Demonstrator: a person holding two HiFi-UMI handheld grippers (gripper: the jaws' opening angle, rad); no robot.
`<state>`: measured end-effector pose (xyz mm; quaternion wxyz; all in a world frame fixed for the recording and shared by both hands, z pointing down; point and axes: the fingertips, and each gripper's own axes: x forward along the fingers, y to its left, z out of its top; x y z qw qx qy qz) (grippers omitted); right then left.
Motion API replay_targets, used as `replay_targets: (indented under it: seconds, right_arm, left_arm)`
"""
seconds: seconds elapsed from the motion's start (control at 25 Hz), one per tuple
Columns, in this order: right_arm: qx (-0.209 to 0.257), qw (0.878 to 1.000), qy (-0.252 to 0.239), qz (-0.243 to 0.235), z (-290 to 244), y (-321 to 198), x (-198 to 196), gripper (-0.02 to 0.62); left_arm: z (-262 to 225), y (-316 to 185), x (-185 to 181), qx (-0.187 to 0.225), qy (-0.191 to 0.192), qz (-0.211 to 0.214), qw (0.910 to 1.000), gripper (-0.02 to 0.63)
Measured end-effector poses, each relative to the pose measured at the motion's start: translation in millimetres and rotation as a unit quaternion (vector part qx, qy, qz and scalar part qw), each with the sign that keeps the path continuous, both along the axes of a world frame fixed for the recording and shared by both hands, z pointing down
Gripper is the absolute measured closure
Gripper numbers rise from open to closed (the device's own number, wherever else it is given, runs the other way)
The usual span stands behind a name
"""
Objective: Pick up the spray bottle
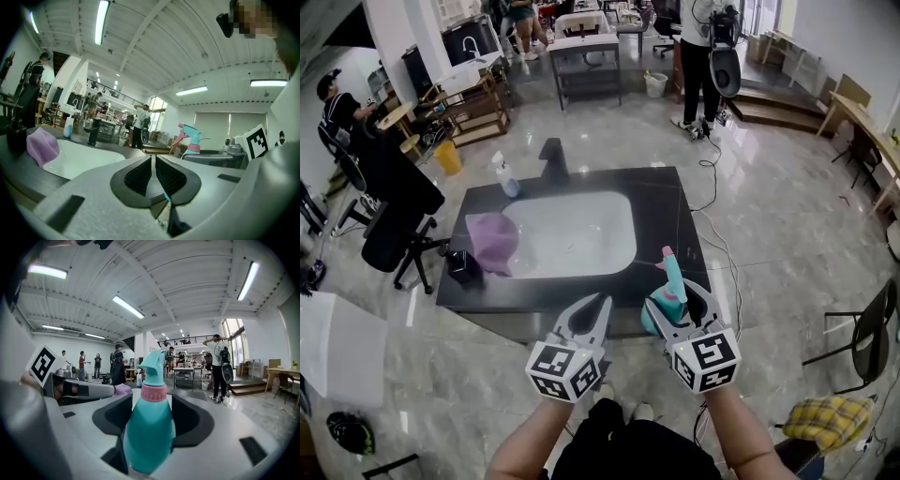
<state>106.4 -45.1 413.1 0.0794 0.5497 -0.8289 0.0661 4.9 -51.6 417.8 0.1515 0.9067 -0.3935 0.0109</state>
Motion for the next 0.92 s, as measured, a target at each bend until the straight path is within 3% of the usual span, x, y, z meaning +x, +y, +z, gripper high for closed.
replay_targets:
  seconds: [0.92]
  right_arm:
    - [0.008, 1.0, -0.009, -0.008, -5.7, 18.8, 2.0, 0.348]
  left_arm:
    - [-0.4, 20.5, 8.3, -0.001, 0.004, 0.004, 1.0, 0.598]
